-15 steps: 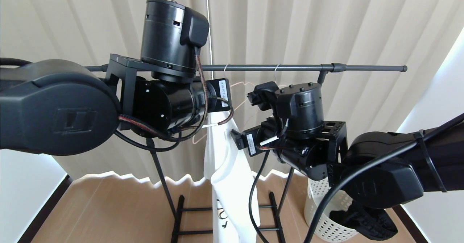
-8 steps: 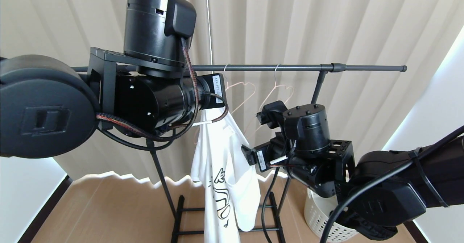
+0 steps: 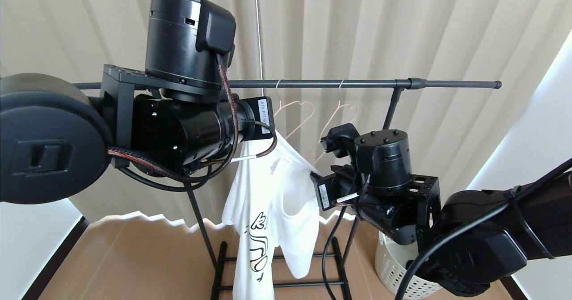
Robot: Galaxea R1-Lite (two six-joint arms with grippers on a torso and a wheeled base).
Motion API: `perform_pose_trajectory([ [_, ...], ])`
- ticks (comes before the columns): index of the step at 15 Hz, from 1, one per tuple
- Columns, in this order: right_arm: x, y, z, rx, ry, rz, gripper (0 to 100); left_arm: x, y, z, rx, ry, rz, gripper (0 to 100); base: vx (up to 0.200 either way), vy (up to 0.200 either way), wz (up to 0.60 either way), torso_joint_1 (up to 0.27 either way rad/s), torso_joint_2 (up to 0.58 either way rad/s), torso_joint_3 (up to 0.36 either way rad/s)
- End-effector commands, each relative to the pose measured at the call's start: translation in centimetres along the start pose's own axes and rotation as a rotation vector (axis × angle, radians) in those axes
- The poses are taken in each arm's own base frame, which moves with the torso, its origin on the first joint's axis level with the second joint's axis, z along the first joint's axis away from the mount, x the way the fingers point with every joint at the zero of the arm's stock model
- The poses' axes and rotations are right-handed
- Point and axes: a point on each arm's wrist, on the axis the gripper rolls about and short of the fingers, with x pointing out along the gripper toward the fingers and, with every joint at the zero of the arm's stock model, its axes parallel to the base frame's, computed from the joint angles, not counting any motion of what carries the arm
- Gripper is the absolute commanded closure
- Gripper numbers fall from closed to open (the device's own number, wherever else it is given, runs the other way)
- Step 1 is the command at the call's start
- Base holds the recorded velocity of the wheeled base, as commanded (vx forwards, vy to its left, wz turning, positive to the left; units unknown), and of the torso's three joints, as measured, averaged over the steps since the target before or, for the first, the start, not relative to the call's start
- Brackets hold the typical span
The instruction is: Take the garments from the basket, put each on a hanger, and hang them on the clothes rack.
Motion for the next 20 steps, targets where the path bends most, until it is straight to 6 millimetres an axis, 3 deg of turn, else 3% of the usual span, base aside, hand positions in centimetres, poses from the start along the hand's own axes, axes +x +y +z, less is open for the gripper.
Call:
perform_pose_trajectory([
  [1, 0.1, -0.5, 0.1, 0.013, -0.021, -0.008, 100, 0.1, 0.2, -0.8, 0.025, 0.024, 0.006, 100, 0.000, 0.000, 0.00, 0.000, 0.00, 0.000],
  [5, 0.8, -3.3, 0.8, 0.111, -0.044, -0.093, 100, 0.3, 0.6, -2.3, 0.126, 0.073, 0.015, 100, 0.000, 0.000, 0.00, 0.000, 0.00, 0.000],
  [11, -2.0, -6.7, 4.2, 0.147, -0.148, -0.155, 100, 1.9, 0.2, -4.2, 0.202, 0.142, -0.033, 100, 0.000, 0.000, 0.00, 0.000, 0.00, 0.000],
  [12, -2.0, -6.8, 4.2, 0.148, -0.149, -0.158, 100, 2.1, 0.2, -4.2, 0.200, 0.139, -0.034, 0, 0.000, 0.000, 0.00, 0.000, 0.00, 0.000],
  [20, -4.6, -9.2, 4.8, 0.072, -0.182, -0.208, 100, 4.9, 3.7, -3.5, 0.237, 0.157, -0.029, 0, 0.000, 0.000, 0.00, 0.000, 0.00, 0.000],
])
